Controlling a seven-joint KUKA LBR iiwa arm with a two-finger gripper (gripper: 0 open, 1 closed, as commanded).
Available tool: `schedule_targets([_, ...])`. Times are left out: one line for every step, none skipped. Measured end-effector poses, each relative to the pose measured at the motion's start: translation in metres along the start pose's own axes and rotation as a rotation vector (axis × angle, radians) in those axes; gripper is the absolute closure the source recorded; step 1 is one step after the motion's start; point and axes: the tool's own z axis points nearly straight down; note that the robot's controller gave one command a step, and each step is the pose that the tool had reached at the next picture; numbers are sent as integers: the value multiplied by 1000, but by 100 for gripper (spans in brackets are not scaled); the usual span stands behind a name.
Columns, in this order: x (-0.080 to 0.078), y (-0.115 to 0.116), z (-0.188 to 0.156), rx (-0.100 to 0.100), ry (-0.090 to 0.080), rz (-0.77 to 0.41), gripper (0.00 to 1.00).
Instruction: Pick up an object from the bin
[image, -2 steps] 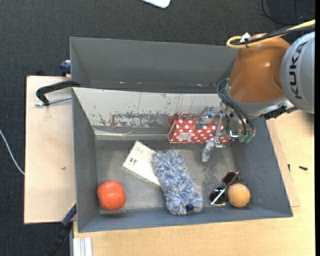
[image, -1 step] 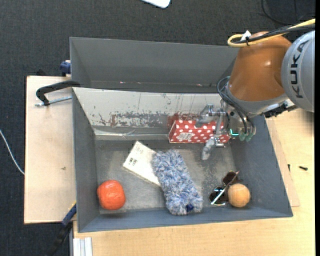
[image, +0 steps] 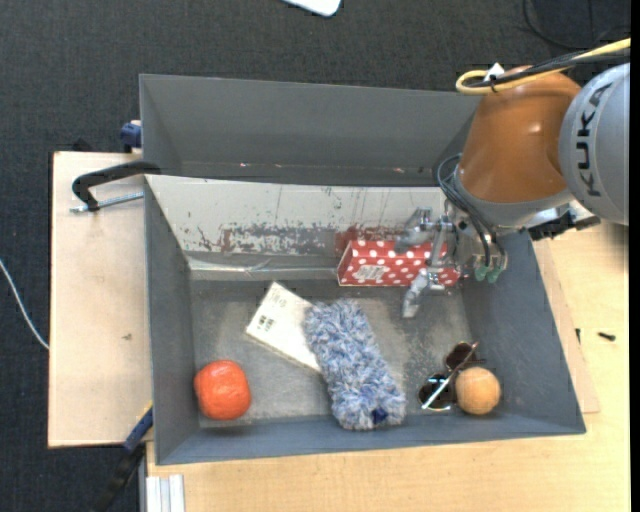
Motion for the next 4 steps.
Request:
schedule_targets([-3, 9, 24, 2, 4, 77, 0])
schedule_targets([-6, 51, 29, 1, 1, 183, 100])
schedule_targets([-6, 51, 29, 1, 1, 182, 100])
schedule_targets([-7, 59, 28, 1, 0, 182, 0])
